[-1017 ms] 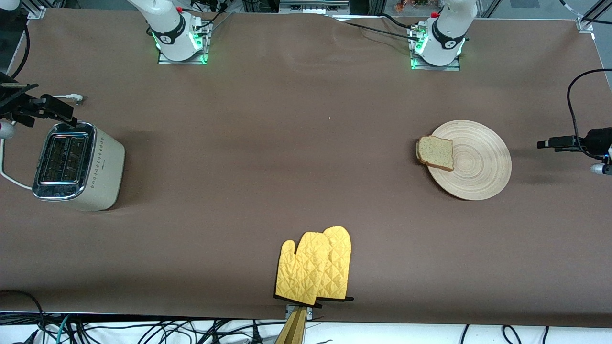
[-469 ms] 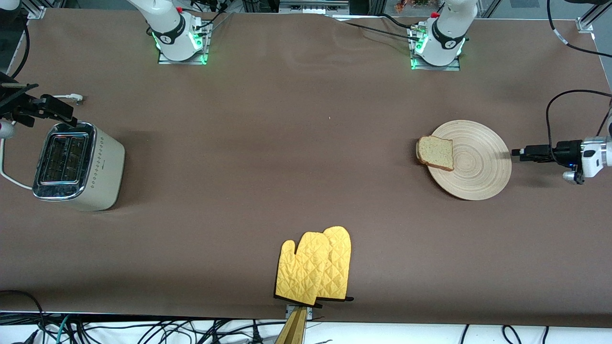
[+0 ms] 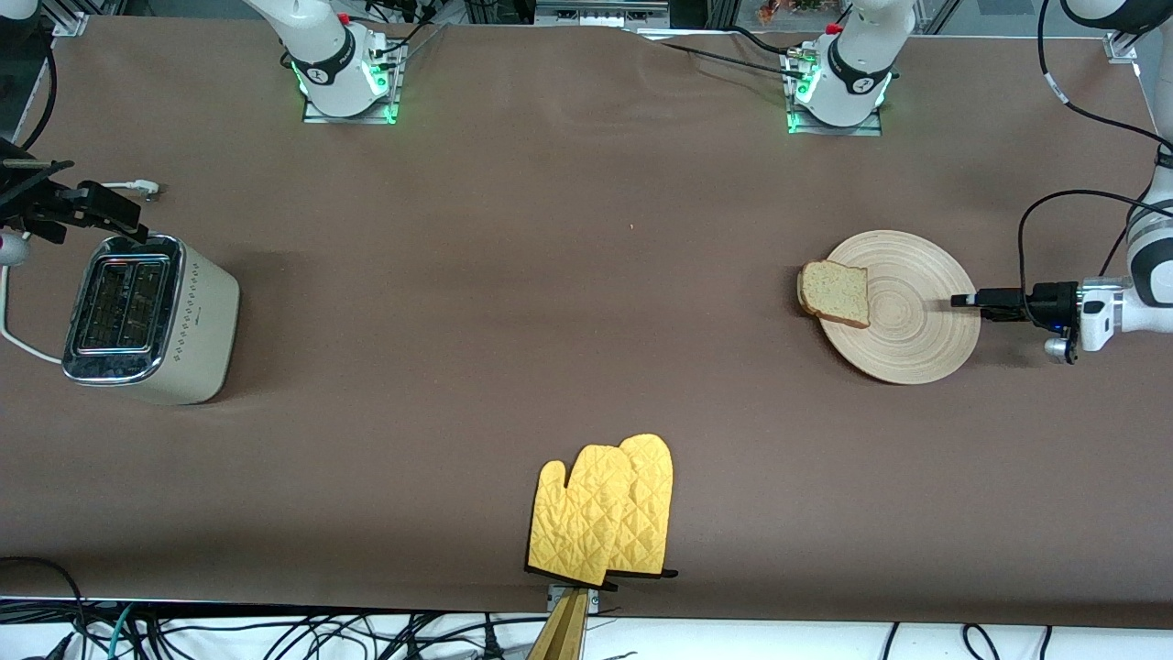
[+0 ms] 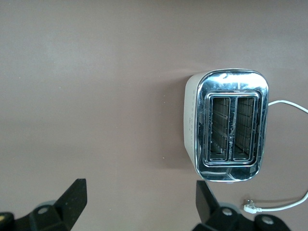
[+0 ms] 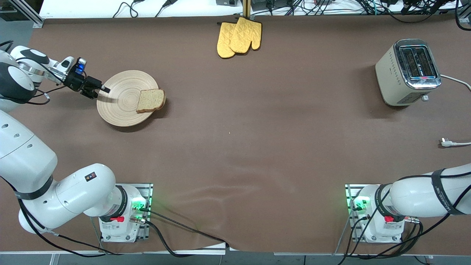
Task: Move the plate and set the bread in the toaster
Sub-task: 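Push the wooden plate with the left gripper toward the table middle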
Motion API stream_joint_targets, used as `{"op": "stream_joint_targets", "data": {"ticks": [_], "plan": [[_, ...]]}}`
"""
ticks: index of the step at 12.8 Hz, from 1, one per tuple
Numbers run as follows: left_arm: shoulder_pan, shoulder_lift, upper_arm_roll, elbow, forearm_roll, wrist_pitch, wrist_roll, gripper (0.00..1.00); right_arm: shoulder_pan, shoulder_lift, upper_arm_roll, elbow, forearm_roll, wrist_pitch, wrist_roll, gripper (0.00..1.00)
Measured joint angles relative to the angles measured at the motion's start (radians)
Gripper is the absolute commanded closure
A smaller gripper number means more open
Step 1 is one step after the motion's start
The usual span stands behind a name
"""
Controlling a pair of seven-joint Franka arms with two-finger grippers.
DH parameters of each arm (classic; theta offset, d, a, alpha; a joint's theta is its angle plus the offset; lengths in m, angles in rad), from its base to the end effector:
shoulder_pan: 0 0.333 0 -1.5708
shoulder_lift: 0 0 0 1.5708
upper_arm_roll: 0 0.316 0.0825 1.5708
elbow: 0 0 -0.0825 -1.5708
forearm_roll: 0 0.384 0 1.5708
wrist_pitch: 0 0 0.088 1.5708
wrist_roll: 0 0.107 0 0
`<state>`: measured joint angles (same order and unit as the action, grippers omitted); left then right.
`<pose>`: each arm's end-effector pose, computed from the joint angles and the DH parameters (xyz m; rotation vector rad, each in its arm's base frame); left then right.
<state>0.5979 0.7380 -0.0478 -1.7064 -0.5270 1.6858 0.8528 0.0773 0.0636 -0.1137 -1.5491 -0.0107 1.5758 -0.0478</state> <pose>0.5230 0.2652 0.1420 2.2592 -0.0318 -0.2872 0.5731 -0.0200 0.5995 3.1246 0.0183 -0.0581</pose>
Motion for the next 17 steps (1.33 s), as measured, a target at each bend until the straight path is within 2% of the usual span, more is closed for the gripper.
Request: {"op": "stream_joint_targets", "data": {"ticks": [2,3,4,11,14,17], "plan": [[0.0,0.017,-0.009,0.0,0.0,0.001,0.001,0.64,0.001,0.0,0.0,0.0,0.0,0.0,0.0,0.0],[0.0,0.024,-0.009,0.0,0.0,0.001,0.004,0.85,0.001,0.0,0.0,0.0,0.0,0.0,0.0,0.0],[0.001,0.028,-0.009,0.0,0.0,0.001,0.012,1.0,0.001,0.0,0.0,0.0,0.0,0.0,0.0,0.0],[0.004,0.03,-0.01,0.008,-0.01,-0.019,0.051,1.0,0.001,0.0,0.0,0.0,0.0,-0.001,0.0,0.0],[0.007,0.03,-0.053,0.016,-0.02,-0.019,0.052,1.0,0.001,0.0,0.0,0.0,0.0,-0.001,0.0,0.0],[0.008,0.027,-0.111,0.029,-0.113,-0.031,0.049,1.0,0.001,0.0,0.0,0.0,0.0,-0.001,0.0,0.0]]}}
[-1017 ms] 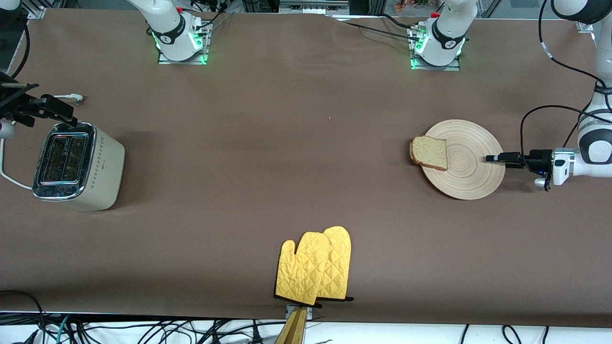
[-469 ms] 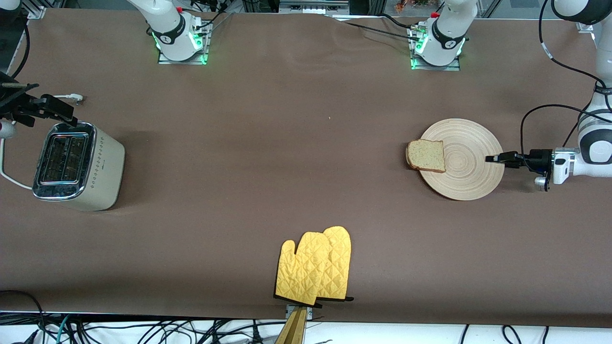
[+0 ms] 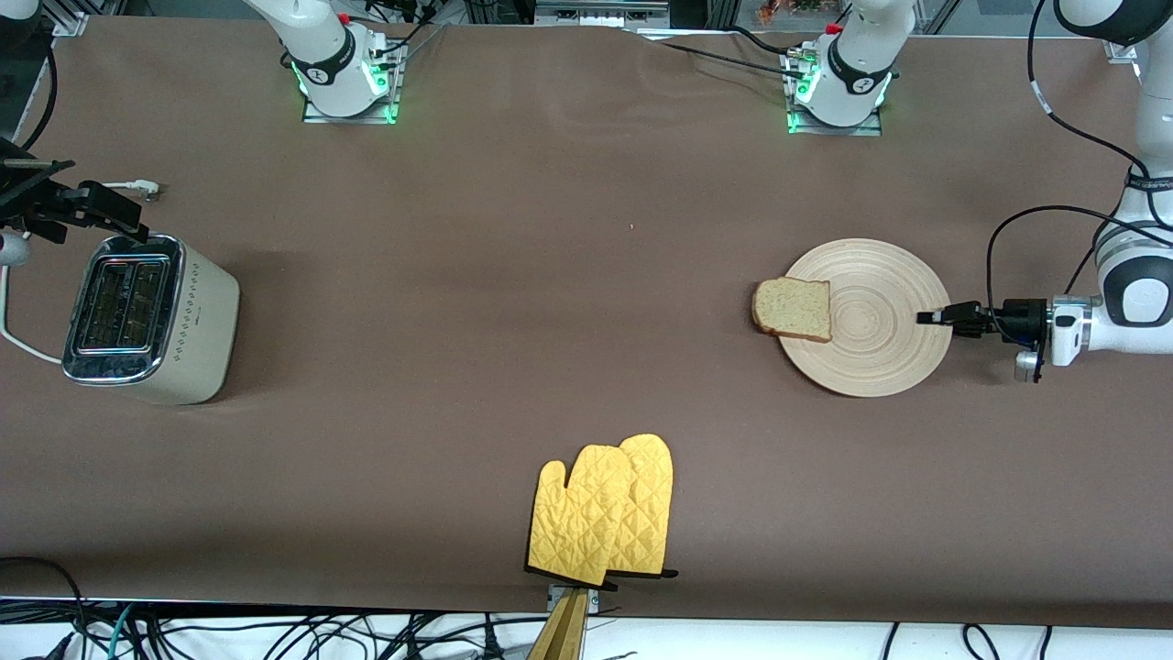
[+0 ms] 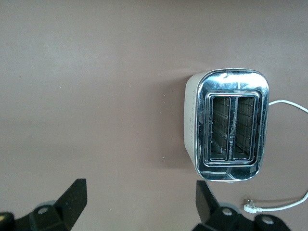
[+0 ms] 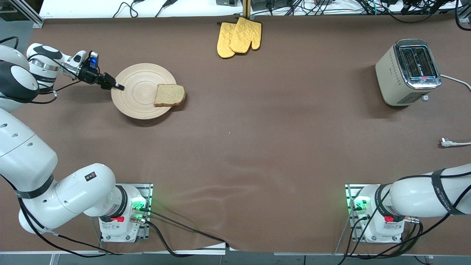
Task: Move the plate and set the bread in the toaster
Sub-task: 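Push the wooden plate with the left gripper toward the table middle, then push the plate further with the left gripper while the right gripper reaches the bread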
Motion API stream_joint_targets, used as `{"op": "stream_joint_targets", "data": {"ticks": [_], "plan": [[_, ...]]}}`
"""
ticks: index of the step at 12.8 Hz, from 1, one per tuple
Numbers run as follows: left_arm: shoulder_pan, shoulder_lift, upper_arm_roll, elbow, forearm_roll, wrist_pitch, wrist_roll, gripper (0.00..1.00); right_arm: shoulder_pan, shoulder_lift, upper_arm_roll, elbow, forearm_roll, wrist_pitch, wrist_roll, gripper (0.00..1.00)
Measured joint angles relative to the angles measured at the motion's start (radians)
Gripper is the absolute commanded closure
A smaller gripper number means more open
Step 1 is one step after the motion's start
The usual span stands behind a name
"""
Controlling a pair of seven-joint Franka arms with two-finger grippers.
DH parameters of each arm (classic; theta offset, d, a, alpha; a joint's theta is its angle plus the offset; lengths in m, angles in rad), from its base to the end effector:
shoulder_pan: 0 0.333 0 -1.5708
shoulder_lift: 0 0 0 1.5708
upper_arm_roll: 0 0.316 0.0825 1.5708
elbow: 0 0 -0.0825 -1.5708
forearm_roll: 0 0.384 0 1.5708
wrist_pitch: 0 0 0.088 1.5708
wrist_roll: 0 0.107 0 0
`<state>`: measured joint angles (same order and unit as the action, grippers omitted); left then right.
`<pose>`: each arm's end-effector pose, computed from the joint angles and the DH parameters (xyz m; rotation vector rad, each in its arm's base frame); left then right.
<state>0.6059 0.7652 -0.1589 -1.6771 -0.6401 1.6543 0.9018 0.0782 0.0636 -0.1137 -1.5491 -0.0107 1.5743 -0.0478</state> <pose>0.5591 0.2082 0.1492 2.1104 -0.1328 -0.1773 0.5729 -0.0194 0.5994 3.1246 0.0197 -0.0605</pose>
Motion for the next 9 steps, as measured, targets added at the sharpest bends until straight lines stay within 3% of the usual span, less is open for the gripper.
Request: {"op": "stream_joint_targets", "data": {"ticks": [6,9], "plan": [[-0.018,0.0,-0.134,0.001,-0.143,-0.021,-0.092,1.0,0.0,0.0,0.0,0.0,0.0,0.0,0.0,0.0],[-0.181,0.002,-0.153,-0.006,-0.295,-0.021,-0.125,1.0,0.0,0.0,0.0,0.0,0.0,-0.001,0.0,0.0]]}}
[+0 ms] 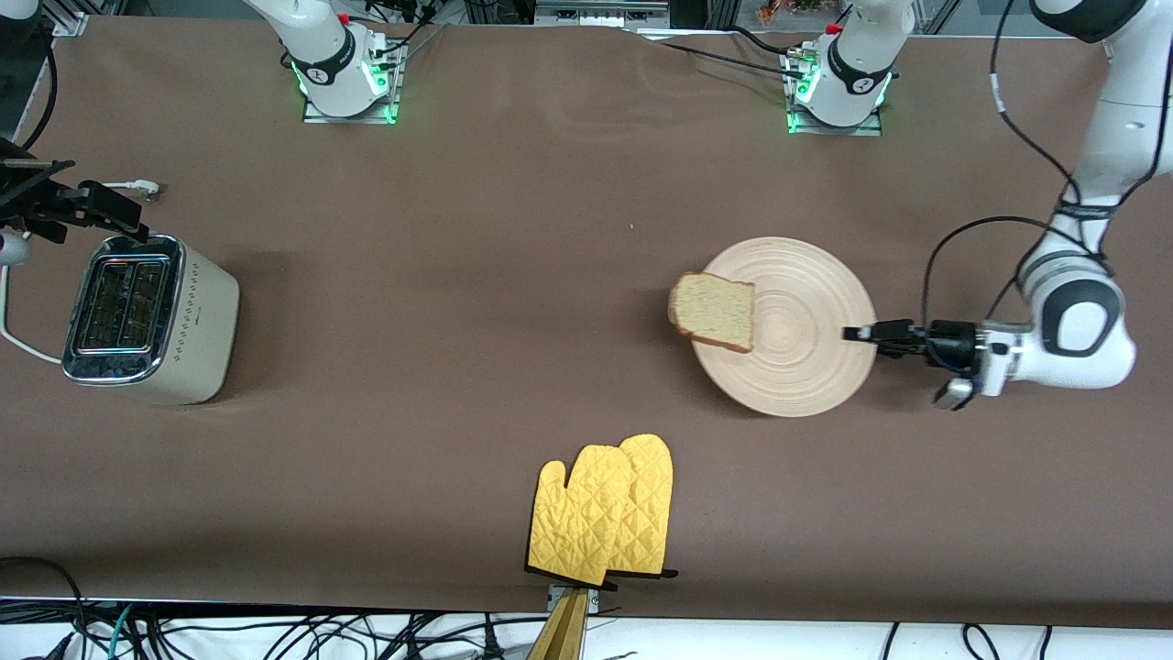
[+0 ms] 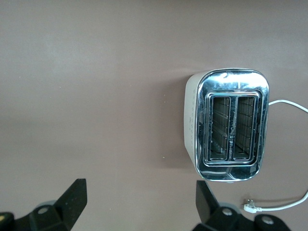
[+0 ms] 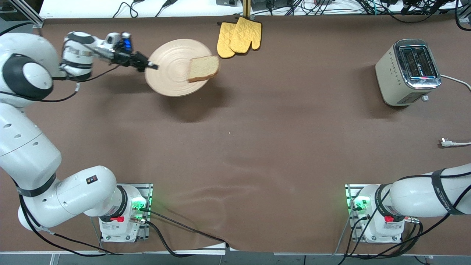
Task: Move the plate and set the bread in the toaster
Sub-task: 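Push the plate further with the left gripper while the right gripper reaches the bread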
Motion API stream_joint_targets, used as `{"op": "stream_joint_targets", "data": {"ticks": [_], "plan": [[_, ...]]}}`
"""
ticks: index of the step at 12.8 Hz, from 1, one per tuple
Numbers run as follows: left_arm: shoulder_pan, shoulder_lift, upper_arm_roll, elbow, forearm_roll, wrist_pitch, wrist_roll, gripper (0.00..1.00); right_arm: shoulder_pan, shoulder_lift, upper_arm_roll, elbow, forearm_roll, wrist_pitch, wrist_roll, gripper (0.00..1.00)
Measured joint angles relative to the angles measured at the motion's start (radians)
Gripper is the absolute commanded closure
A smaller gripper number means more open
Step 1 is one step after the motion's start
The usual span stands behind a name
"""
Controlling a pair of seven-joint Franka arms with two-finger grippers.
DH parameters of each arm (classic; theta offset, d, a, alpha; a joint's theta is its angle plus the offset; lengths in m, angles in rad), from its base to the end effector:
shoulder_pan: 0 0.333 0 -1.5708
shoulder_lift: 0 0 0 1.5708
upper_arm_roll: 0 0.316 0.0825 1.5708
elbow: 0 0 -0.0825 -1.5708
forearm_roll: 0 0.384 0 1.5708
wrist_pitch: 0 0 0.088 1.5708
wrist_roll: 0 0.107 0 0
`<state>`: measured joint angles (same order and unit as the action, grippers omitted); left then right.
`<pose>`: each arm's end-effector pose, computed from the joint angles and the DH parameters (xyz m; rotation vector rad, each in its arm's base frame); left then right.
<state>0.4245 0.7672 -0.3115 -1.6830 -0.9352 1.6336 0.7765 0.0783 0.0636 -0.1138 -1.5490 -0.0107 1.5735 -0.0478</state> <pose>0.6164 0.0049 0.1849 1.8278 -0.1547 -0.2139 0.5728 -0.0194 0.5994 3.1246 0.0197 -0.0616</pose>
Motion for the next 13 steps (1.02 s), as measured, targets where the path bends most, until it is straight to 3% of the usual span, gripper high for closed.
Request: {"op": "stream_joint_targets", "data": {"ticks": [3,7,10,13], "plan": [[-0.265,0.003,0.011,-0.01,-0.173,0.165,-0.072,1.0,0.0,0.0,0.0,0.0,0.0,0.0,0.0,0.0],[-0.578,0.018,0.076,-0.013,-0.459,0.356,-0.089,1.0,0.0,0.0,0.0,0.0,0.0,-0.001,0.0,0.0],[-0.693,0.059,0.123,-0.005,-0.537,0.426,-0.088,1.0,0.001,0.0,0.0,0.0,0.0,-0.001,0.001,0.0],[-0.731,0.101,0.157,0.011,-0.538,0.429,-0.088,1.0,0.01,0.014,0.011,0.0,0.001,0.001,0.001,0.0]]}}
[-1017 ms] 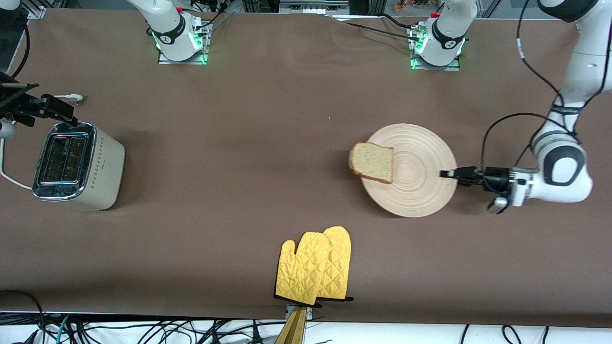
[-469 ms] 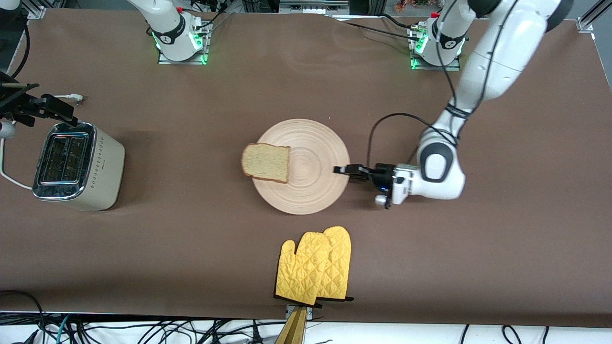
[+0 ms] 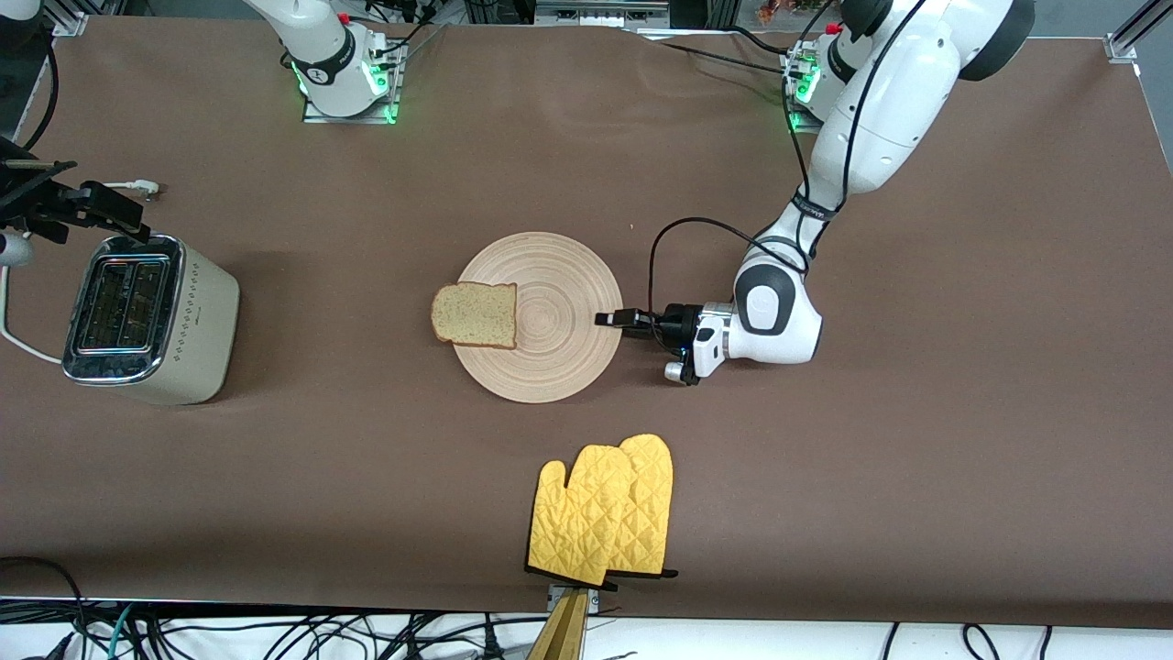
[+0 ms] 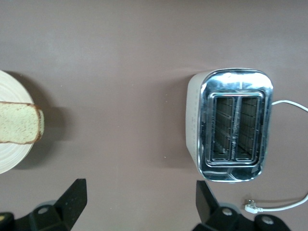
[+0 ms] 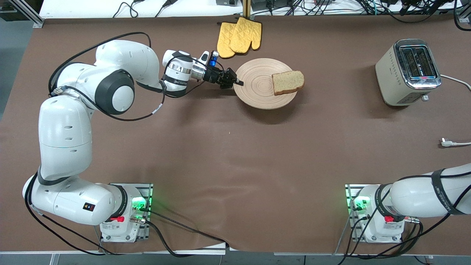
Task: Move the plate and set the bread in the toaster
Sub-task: 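Push the plate further with the left gripper while the right gripper reaches the bread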
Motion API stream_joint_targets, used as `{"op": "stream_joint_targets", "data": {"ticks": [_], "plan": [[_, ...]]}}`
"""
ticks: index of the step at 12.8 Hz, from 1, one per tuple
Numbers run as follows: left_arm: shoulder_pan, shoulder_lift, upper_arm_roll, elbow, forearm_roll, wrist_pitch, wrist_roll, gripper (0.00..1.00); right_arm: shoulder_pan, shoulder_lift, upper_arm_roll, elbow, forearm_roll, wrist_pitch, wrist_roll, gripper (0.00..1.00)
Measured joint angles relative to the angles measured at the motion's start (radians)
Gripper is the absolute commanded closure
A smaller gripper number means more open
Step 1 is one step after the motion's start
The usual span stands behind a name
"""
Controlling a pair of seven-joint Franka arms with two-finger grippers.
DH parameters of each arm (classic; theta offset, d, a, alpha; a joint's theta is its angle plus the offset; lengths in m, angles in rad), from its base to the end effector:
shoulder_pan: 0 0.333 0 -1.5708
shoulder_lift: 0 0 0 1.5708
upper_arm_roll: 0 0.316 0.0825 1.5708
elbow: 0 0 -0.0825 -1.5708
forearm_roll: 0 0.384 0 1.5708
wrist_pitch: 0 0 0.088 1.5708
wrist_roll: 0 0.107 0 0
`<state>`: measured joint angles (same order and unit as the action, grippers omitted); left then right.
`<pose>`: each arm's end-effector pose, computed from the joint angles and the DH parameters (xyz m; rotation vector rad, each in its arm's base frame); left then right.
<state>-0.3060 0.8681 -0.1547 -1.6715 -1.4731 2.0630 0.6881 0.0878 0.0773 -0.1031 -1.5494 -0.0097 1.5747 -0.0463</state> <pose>0.5653 -0.3299 0.1076 1.9179 0.0313 -0.2834 0.5768 -0.0076 0.5914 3.1241 0.0490 -0.0814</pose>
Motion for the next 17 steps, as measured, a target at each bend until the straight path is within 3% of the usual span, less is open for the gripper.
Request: {"op": "stream_joint_targets", "data": {"ticks": [2,5,6,7,8,13,17], "plan": [[-0.015,0.013,0.025,0.008,0.0,0.0,0.0,1.0,0.033,0.041,0.016,-0.002,0.006,0.002,0.001,0.0],[-0.022,0.024,0.032,0.026,0.0,-0.002,0.0,0.59,0.1,0.139,0.029,-0.01,0.059,0.005,0.004,0.01],[-0.022,0.024,0.032,0.029,0.0,-0.002,0.0,0.57,0.114,0.178,0.031,-0.015,0.106,0.018,0.006,0.01],[-0.022,0.025,0.032,0.031,-0.004,-0.002,0.0,0.32,0.123,0.218,0.031,-0.02,0.178,0.04,0.008,0.01],[-0.022,0.025,0.033,0.033,-0.016,-0.002,0.0,0.0,0.128,0.253,0.031,-0.032,0.249,0.069,0.01,0.01],[0.038,-0.008,0.079,0.047,-0.018,-0.013,0.034,0.0,0.129,0.321,0.041,-0.272,0.613,0.39,-0.017,0.01],[0.201,-0.212,0.086,-0.03,0.253,0.019,0.034,0.0,0.131,0.329,0.14,-0.447,0.713,0.663,-0.045,0.01]]}}
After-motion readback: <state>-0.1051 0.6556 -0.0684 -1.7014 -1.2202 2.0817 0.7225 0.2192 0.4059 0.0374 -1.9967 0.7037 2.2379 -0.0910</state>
